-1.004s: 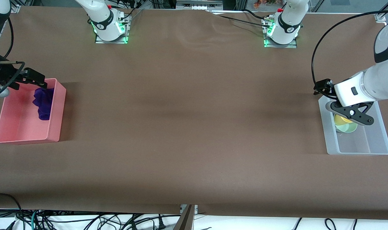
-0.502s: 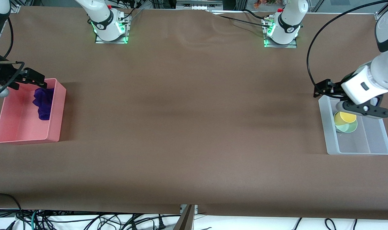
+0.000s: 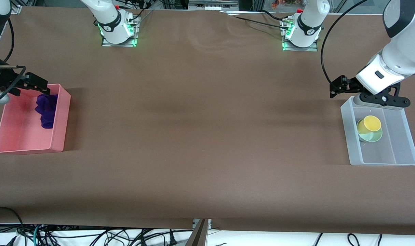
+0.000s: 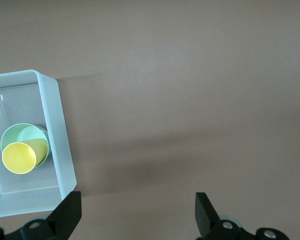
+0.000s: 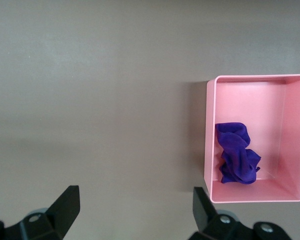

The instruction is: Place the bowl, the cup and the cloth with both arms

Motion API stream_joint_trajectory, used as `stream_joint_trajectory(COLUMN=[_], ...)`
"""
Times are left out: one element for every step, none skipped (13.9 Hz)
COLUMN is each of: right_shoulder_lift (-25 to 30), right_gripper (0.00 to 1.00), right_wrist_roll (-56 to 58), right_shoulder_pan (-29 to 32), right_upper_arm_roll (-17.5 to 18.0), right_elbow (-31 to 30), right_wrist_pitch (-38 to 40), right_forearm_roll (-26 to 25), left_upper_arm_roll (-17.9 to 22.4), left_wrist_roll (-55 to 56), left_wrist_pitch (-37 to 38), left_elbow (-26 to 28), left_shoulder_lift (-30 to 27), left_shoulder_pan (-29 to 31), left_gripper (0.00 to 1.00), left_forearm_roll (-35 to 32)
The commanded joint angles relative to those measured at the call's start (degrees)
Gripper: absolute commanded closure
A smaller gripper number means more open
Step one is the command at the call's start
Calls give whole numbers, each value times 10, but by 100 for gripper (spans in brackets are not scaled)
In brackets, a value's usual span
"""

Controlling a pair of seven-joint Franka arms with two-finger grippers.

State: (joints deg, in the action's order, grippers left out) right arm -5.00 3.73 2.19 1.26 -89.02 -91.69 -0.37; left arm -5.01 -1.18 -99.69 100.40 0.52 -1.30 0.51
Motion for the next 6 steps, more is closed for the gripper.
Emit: stream_joint_trajectory(right_shoulder_lift=[-7,-7,-7,-7,-7,-7], right_gripper=[0,0,0,0,0,0], right_wrist_roll=[-4,-4,-4,-4,-4,-4], right_shoulder_pan=[2,2,3,3,2,3], right_upper_arm_roll=[1,1,1,1,1,1], right_elbow=[18,18,18,18,18,18], right_wrist_pitch=[13,13,13,13,13,12], right_forearm_roll=[-1,-1,0,0,0,0], left_upper_arm_roll=[11,11,11,11,11,11], left_wrist_roll=[5,5,5,6,6,6], left_wrist_pitch=[-12,-12,-12,-12,-12,-12], left_elbow=[16,16,16,16,16,16], left_shoulder_lift=[-12,-12,-12,-11,-11,-11], left_shoulder_pan=[-6,-5,-5,-5,-4,-4], left_gripper=[0,0,0,0,0,0], left_forearm_roll=[-2,-2,-2,-2,-2,-2])
